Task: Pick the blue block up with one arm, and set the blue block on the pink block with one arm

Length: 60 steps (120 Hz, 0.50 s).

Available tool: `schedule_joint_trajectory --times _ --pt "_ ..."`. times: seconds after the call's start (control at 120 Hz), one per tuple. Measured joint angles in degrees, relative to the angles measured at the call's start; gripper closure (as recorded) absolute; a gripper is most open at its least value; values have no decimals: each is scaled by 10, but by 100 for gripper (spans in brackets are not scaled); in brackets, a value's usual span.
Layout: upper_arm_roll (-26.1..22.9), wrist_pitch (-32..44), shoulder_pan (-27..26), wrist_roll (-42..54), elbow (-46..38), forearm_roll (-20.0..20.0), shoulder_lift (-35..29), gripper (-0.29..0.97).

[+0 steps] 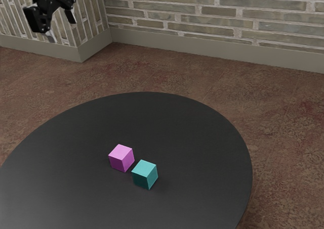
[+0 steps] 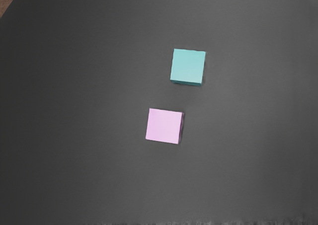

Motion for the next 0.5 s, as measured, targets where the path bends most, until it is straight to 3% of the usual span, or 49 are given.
schedule_joint_trajectory --times 0.117,0.225,0.308,0.5 --pt "-51 79 7 0 -253 25 -108 0" --pt "-69 136 8 -3 -417 21 -176 0" --pt "-83 168 8 -4 -458 7 -164 0" --pt "-126 268 8 38 -472 -3 -53 0"
